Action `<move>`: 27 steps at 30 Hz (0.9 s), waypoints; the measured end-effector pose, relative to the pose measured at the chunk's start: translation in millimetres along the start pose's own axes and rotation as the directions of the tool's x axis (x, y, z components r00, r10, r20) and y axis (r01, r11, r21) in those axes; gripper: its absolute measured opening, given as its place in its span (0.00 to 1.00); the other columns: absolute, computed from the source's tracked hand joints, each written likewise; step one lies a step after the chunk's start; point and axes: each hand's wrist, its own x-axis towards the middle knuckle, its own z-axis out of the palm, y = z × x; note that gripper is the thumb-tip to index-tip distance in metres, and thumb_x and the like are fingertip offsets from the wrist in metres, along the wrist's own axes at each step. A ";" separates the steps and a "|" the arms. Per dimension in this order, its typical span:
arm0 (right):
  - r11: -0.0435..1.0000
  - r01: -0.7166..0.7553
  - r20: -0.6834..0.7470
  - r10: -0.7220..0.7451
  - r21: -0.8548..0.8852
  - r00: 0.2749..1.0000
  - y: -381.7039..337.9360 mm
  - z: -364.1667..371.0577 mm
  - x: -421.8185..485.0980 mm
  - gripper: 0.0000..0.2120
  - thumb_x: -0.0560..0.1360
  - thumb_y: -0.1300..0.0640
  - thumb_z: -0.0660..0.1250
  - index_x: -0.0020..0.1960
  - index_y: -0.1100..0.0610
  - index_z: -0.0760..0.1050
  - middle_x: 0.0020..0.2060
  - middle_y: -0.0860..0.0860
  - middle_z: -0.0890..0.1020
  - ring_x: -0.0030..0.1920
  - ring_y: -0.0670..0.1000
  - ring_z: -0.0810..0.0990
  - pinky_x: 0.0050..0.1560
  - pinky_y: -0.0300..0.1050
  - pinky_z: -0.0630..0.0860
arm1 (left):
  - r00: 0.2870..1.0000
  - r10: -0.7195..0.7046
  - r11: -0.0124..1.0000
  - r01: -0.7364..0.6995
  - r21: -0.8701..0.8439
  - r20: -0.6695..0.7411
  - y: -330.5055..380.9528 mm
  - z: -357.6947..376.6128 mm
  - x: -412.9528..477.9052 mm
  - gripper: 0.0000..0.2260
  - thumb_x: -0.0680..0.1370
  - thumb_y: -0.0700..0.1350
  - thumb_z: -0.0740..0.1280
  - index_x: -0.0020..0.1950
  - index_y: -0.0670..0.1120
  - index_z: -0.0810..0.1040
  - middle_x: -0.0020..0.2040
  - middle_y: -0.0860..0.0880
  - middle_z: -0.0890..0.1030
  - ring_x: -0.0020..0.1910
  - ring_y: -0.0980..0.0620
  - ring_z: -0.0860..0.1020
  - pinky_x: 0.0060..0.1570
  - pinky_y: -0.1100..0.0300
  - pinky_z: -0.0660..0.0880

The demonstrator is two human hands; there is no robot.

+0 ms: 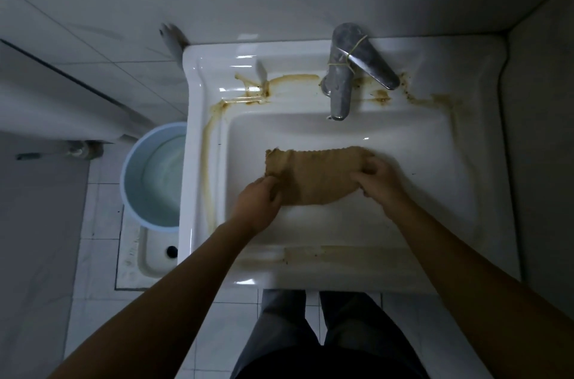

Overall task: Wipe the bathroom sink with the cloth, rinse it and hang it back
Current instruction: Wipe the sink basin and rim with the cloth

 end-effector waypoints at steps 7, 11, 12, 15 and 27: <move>0.967 0.251 0.367 -0.218 -0.044 0.904 -40.1 89.1 -32.2 0.22 0.74 0.55 0.74 0.66 0.53 0.75 0.53 0.49 0.82 0.52 0.47 0.80 0.49 0.42 0.77 | 0.962 -0.179 0.949 0.114 -0.294 -0.204 -7.3 -18.9 -19.5 0.12 0.82 0.47 0.64 0.63 0.45 0.77 0.54 0.48 0.83 0.48 0.51 0.81 0.51 0.54 0.79; 0.925 0.223 0.252 -0.147 -0.307 0.957 -13.6 99.5 -12.1 0.16 0.76 0.49 0.69 0.61 0.54 0.78 0.56 0.50 0.83 0.55 0.52 0.81 0.54 0.48 0.78 | 0.962 -0.197 0.929 0.121 -0.349 -0.191 -16.3 -17.2 -23.0 0.09 0.82 0.44 0.64 0.60 0.47 0.78 0.51 0.47 0.84 0.47 0.48 0.83 0.50 0.53 0.81; 0.905 0.160 0.157 -0.106 -0.394 0.982 -4.8 96.6 -5.4 0.17 0.76 0.49 0.68 0.62 0.54 0.77 0.57 0.51 0.82 0.56 0.55 0.81 0.54 0.48 0.77 | 0.962 -0.194 0.927 0.115 -0.356 -0.194 -17.3 -16.2 -22.9 0.09 0.82 0.44 0.64 0.60 0.47 0.78 0.51 0.48 0.84 0.47 0.49 0.83 0.50 0.53 0.81; 0.892 0.009 0.021 0.001 -0.452 1.000 14.5 92.9 10.4 0.25 0.76 0.45 0.68 0.68 0.57 0.73 0.61 0.54 0.80 0.60 0.58 0.80 0.55 0.48 0.74 | 0.956 -0.192 0.922 0.099 -0.375 -0.220 -17.5 -13.1 -23.0 0.10 0.82 0.43 0.63 0.61 0.47 0.79 0.51 0.50 0.83 0.49 0.49 0.82 0.51 0.54 0.81; 0.899 0.274 0.066 -0.268 -0.342 0.961 5.4 88.0 11.7 0.02 0.78 0.58 0.64 0.51 0.54 0.73 0.45 0.51 0.80 0.43 0.53 0.78 0.35 0.42 0.67 | 0.965 -0.158 0.945 0.087 -0.315 -0.209 -13.6 -9.0 -25.1 0.09 0.82 0.45 0.63 0.60 0.48 0.80 0.52 0.50 0.84 0.47 0.52 0.82 0.47 0.57 0.79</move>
